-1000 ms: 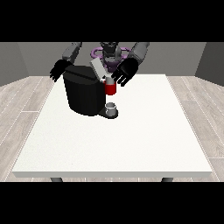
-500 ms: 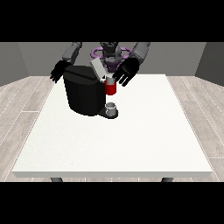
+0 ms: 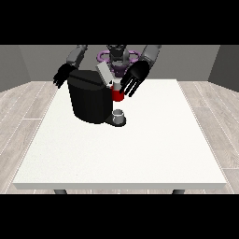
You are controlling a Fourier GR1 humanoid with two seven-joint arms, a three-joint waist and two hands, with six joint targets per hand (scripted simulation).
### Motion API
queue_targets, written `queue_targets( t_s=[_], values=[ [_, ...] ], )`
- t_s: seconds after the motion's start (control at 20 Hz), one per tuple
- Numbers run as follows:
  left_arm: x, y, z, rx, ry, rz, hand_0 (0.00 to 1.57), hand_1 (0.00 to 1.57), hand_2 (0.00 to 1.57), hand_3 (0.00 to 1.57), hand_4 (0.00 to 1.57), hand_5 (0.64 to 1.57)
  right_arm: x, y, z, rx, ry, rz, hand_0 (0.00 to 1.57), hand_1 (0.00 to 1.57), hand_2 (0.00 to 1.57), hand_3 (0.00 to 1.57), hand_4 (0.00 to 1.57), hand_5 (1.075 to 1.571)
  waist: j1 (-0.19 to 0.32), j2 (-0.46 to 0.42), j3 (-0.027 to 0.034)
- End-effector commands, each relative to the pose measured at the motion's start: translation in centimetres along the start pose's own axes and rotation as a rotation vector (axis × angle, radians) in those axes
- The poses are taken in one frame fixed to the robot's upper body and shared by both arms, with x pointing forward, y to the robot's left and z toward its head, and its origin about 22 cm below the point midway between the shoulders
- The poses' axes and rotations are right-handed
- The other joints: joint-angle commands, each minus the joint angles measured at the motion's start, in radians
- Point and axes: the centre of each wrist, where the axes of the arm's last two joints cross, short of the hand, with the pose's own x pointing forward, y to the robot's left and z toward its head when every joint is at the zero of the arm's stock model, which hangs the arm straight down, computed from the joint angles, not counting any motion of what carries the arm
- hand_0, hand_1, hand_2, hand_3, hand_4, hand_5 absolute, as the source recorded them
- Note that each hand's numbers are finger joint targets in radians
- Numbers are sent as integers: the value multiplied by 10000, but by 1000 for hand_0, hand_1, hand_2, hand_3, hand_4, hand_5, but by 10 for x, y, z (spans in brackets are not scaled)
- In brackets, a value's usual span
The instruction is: Insert the coffee pod into the coffee machine and close the lid
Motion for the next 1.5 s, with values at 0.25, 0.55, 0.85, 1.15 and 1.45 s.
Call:
queue_targets(
  t_s=[0.25, 0.55, 0.85, 1.15, 1.45],
  values=[
    [-9, 7, 4, -404, 142, -88, 0, 0, 0, 0, 0, 1571, 8, 3, -3, -178, 39, 157, 0, 0, 0, 0, 416, 1571, 111, -358, -21],
    [6, -36, -1, -963, 172, 82, 0, 0, 0, 0, 0, 1571, -25, -13, 15, -475, 569, -194, 0, 0, 0, 0, 383, 1571, 514, -947, -15],
    [-8, -53, 8, -1192, 98, 937, 0, 0, 0, 0, 0, 1571, -34, -18, 28, -597, 542, -230, 0, 0, 0, 0, 424, 1571, 879, -1470, -17],
    [-43, -99, 31, -314, 593, 5109, 0, 0, 0, 0, 79, 1571, -33, -46, 42, -689, 1155, -71, 0, 0, 0, 0, 492, 1571, 1479, -2897, -32],
    [-54, -204, 74, -1233, 1350, 8369, 0, 0, 0, 0, 0, 1571, -34, -47, 52, 20, 1539, 448, 0, 0, 0, 0, 370, 1571, 2609, -4508, -31]
  ],
)
